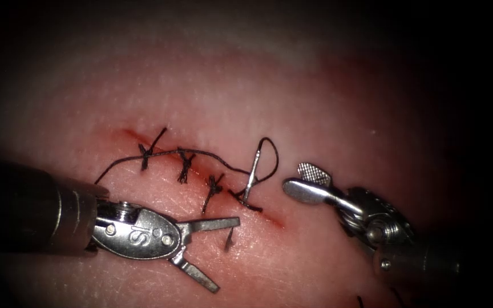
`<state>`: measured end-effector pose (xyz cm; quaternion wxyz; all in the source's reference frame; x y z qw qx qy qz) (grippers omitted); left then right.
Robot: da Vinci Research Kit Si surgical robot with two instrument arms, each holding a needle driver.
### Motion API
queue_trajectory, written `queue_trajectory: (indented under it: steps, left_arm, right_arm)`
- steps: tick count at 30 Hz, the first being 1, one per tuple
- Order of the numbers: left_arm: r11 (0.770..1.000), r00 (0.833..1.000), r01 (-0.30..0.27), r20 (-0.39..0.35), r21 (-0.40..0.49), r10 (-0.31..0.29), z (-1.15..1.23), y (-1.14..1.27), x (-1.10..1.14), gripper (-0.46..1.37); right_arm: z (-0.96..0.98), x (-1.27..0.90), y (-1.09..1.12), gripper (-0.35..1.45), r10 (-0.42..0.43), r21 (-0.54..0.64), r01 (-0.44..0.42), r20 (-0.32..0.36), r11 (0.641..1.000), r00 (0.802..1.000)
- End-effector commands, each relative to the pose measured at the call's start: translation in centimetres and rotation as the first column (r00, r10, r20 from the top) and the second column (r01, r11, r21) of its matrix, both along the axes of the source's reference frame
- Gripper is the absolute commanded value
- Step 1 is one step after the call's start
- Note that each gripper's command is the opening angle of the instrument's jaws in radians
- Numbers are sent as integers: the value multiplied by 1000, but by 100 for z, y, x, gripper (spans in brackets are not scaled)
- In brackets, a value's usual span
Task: Wound Closure
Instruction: Use the left gripper to pull the needle through the tissue
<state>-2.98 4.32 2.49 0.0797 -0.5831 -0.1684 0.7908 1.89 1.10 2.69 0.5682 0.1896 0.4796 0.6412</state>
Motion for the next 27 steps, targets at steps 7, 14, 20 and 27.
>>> queue_trajectory:
  steps: [7,14,20,27]
  left_arm:
    - [989,1000,16,-11,147,-15,7,6,3,-35]
    - [971,999,43,21,237,-49,4,14,15,-35]
    - [941,995,74,45,329,-94,-2,27,25,-35]
    - [881,995,84,10,465,-100,-2,30,27,-35]
  right_arm:
    - [-13,-1,-15,111,-42,-75,38,-49,996,998]
    - [-34,3,-30,115,-104,-159,87,-103,983,989]
    - [-71,14,-41,82,-243,-340,220,-24,914,970]
    - [-90,37,-51,42,-398,-387,395,78,833,914]
